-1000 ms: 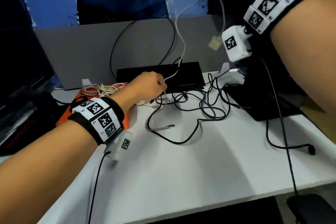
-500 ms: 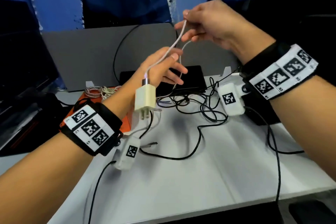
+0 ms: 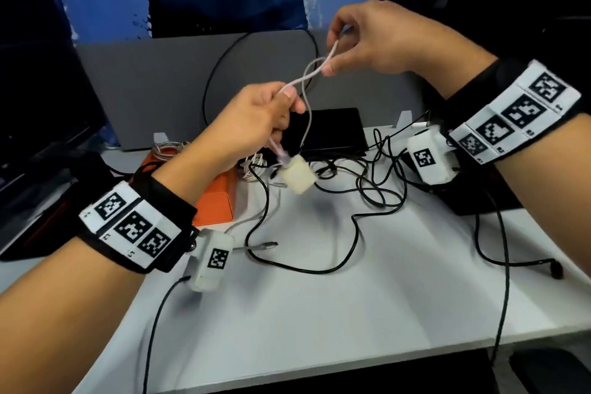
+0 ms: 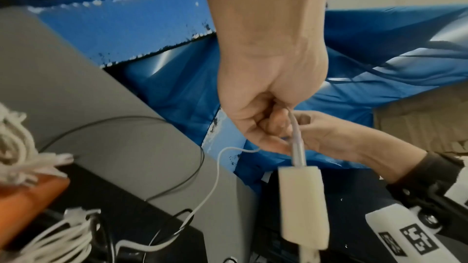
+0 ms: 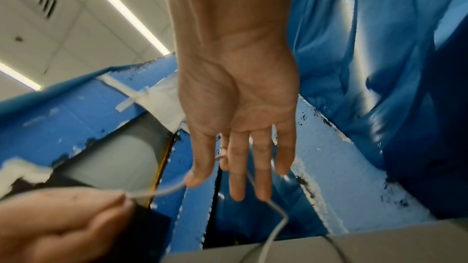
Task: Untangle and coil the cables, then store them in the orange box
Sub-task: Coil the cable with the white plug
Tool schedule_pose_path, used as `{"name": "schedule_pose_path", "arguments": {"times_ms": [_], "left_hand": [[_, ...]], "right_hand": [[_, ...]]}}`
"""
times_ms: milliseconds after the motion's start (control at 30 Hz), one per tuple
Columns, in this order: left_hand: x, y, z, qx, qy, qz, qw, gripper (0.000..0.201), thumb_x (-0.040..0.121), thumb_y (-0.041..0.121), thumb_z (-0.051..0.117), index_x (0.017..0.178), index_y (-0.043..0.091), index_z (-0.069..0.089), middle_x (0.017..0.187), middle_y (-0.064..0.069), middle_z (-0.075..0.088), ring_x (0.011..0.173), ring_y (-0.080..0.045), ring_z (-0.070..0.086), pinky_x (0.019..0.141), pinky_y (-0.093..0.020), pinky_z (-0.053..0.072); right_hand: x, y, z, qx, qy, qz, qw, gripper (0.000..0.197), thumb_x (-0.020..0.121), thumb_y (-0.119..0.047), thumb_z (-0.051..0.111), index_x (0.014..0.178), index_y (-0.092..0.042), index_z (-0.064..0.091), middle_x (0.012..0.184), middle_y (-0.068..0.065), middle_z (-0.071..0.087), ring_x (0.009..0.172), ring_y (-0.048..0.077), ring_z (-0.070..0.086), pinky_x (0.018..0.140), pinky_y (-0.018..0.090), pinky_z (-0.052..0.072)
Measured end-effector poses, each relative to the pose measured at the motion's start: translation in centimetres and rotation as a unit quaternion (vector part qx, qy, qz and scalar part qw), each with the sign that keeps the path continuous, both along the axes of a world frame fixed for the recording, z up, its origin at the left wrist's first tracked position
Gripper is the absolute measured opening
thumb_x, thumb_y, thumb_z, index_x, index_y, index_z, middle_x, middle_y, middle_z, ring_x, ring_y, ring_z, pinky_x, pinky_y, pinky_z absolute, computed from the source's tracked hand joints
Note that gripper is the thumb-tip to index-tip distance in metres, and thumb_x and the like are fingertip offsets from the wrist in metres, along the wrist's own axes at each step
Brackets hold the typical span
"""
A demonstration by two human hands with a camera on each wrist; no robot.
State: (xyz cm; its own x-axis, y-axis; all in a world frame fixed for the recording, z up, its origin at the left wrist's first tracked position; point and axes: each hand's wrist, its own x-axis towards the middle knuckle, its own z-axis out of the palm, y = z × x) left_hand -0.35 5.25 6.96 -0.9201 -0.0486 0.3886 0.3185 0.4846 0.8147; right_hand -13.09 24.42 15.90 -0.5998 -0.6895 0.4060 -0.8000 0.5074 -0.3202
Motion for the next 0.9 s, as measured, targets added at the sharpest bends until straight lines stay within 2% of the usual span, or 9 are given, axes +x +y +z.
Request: {"name": "schedule_pose_path", "arguments": {"times_ms": [67,167,233,367,467,600,767,833,900], "left_hand": [[0.6,-0.2,0.5,-0.035,0.024,-0.003,0.999,0.033,0.112,0.027,0.036,0.091,0.013,0.056,0.053,0.012,0.034,0.046,-0.01,0.031,0.052,-0.035,0.049],[2.1,-0.6,1.3,-0.075,0.065,0.013,0.995,0.033,0.113,0.029,0.034,0.089,0.015,0.053,0.05,0.011,0.035,0.045,-0.015,0.036,0.056,-0.04,0.055],[3.6,-1.8,1.6,-0.055,0.079,0.028,0.995,0.031,0.113,0.029,0.034,0.09,0.016,0.051,0.051,0.008,0.034,0.045,-0.017,0.039,0.055,-0.037,0.057],[6.1,-5.2,1.0,-0.034,0.082,0.075,0.993,0.032,0.111,0.034,0.036,0.091,0.016,0.053,0.059,-0.007,0.03,0.044,-0.022,0.041,0.055,-0.039,0.057],[6.7,-6.4,0.0,-0.038,0.068,0.098,0.992,0.033,0.111,0.034,0.037,0.09,0.016,0.054,0.06,-0.009,0.028,0.042,-0.025,0.038,0.054,-0.039,0.055],[7.7,-7.8,-0.9,0.052,0.059,0.144,0.986,0.033,0.111,0.032,0.037,0.085,0.021,0.055,0.055,-0.001,0.029,0.039,-0.021,0.034,0.05,-0.036,0.056],[7.9,-7.8,-2.4,0.121,0.043,0.181,0.975,0.034,0.111,0.034,0.039,0.084,0.021,0.055,0.058,-0.002,0.028,0.041,-0.014,0.023,0.039,-0.023,0.023],[7.7,-7.1,-2.7,0.136,0.033,0.169,0.976,0.034,0.11,0.035,0.04,0.084,0.021,0.056,0.059,-0.001,0.024,0.044,-0.013,0.018,0.042,-0.023,0.015],[7.6,-6.2,-2.7,0.143,0.026,0.143,0.979,0.033,0.11,0.035,0.041,0.086,0.02,0.058,0.062,-0.004,0.021,0.05,-0.014,0.013,0.045,-0.026,0.011]], "right_hand": [[-0.6,0.2,-0.1,0.046,0.1,-0.049,0.993,0.027,0.085,-0.044,0.081,0.098,-0.025,0.067,0.088,-0.012,0.071,0.093,0.017,0.064,0.078,0.034,0.045],[-3.1,0.1,-0.3,0.105,0.186,-0.111,0.971,0.024,0.096,-0.047,0.066,0.095,-0.023,0.064,0.09,0.003,0.063,0.089,0.029,0.055,0.076,0.039,0.041],[-6.1,1.1,-0.2,0.105,0.189,-0.172,0.961,0.028,0.103,-0.045,0.054,0.103,-0.02,0.066,0.099,0.014,0.063,0.091,0.036,0.057,0.076,0.041,0.041],[-11.7,5.7,0.1,0.068,0.133,-0.32,0.936,0.027,0.101,-0.026,0.055,0.113,-0.005,0.066,0.115,0.029,0.064,0.104,0.049,0.063,0.09,0.053,0.054],[-13.4,7.4,0.6,0.028,0.156,-0.372,0.914,0.043,0.103,-0.039,0.054,0.117,0.0,0.065,0.119,0.036,0.063,0.108,0.053,0.062,0.091,0.056,0.051],[-13.4,7.8,1.1,0.022,0.181,-0.417,0.89,0.053,0.103,-0.041,0.058,0.116,0.01,0.063,0.118,0.039,0.063,0.111,0.054,0.063,0.09,0.056,0.051],[-12.6,7.2,0.7,0.037,0.104,-0.385,0.916,0.051,0.098,-0.04,0.067,0.116,0.008,0.064,0.111,0.033,0.068,0.103,0.047,0.067,0.093,0.054,0.053],[-12.2,6.5,0.3,0.094,-0.033,-0.32,0.942,0.045,0.093,-0.035,0.075,0.113,0.005,0.066,0.094,0.024,0.073,0.08,0.036,0.07,0.086,0.05,0.057],[-10.1,5.7,0.0,0.191,-0.125,-0.269,0.936,0.046,0.088,-0.021,0.081,0.126,-0.003,0.062,0.102,0.021,0.071,0.083,0.033,0.067,0.084,0.045,0.055]]}}
